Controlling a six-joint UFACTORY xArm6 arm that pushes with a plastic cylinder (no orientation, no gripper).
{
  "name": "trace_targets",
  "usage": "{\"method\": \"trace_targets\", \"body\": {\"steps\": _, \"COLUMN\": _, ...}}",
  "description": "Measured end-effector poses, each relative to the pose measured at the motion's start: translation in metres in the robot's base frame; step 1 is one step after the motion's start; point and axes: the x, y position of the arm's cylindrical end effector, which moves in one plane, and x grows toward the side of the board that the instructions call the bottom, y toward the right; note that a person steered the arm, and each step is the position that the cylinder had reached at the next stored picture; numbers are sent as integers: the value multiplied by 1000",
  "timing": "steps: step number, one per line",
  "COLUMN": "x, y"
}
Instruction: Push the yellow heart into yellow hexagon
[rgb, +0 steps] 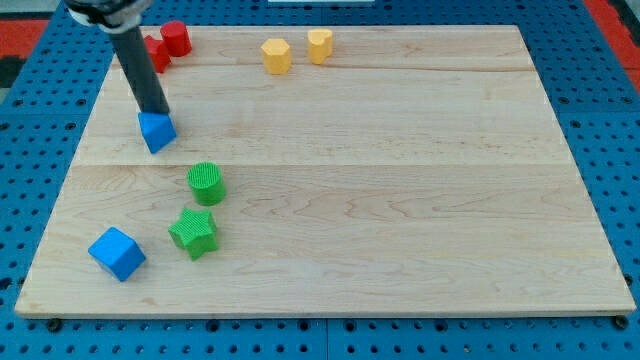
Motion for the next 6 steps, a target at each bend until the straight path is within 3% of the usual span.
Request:
{"method": "trace_targets", "body": {"steps": 2, "x": 102, "y": 3}}
{"method": "trace_targets", "body": {"steps": 3, "x": 60, "y": 14}}
{"method": "trace_targets", "body": {"steps": 4, "x": 9, "y": 109}}
{"method": "trace_targets", "body": {"steps": 5, "x": -76, "y": 210}}
{"method": "trace_targets", "body": {"steps": 6, "x": -139, "y": 245}}
